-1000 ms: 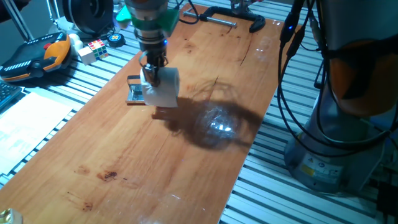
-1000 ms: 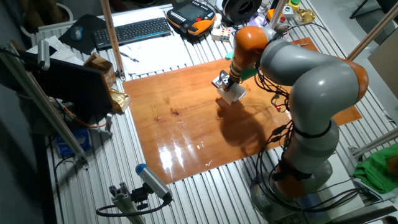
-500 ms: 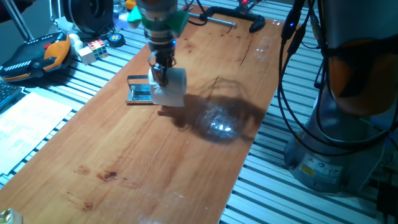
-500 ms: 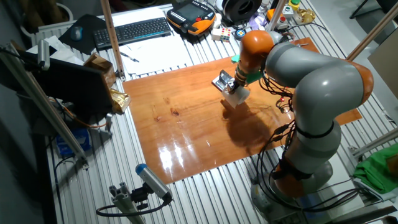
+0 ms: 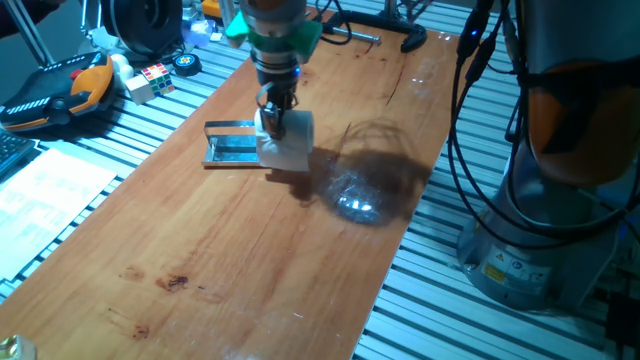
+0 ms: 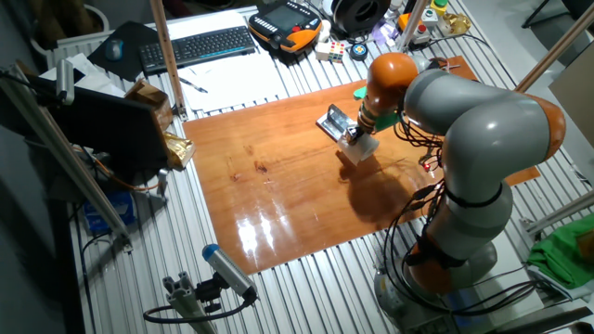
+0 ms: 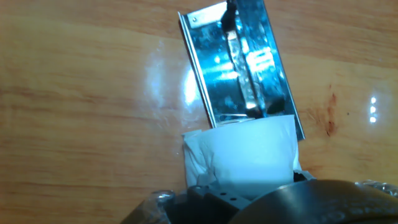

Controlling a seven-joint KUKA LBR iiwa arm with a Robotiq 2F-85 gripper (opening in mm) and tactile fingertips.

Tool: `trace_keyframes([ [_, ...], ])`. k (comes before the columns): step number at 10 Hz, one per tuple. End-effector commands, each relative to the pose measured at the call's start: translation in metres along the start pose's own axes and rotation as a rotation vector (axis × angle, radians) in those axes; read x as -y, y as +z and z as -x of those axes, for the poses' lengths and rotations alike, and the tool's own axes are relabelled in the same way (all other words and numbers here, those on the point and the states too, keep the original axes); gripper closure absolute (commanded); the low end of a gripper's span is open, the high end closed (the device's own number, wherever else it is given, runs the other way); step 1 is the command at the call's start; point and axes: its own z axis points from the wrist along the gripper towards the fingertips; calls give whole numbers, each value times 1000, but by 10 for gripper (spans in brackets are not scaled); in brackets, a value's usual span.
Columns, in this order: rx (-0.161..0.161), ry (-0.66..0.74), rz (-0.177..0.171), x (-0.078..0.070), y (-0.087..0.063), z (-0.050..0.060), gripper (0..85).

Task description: Put the toilet paper on its holder

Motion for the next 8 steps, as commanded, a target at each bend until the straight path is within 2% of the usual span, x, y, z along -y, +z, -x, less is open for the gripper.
trace_keyframes([
  [1,5,1,4,3,3,-4,843],
  [3,5,-5,8,7,5,-8,843],
  [5,18,-40,-6,8,4,-8,843],
  [8,17,-33,-14,15,5,-10,843],
])
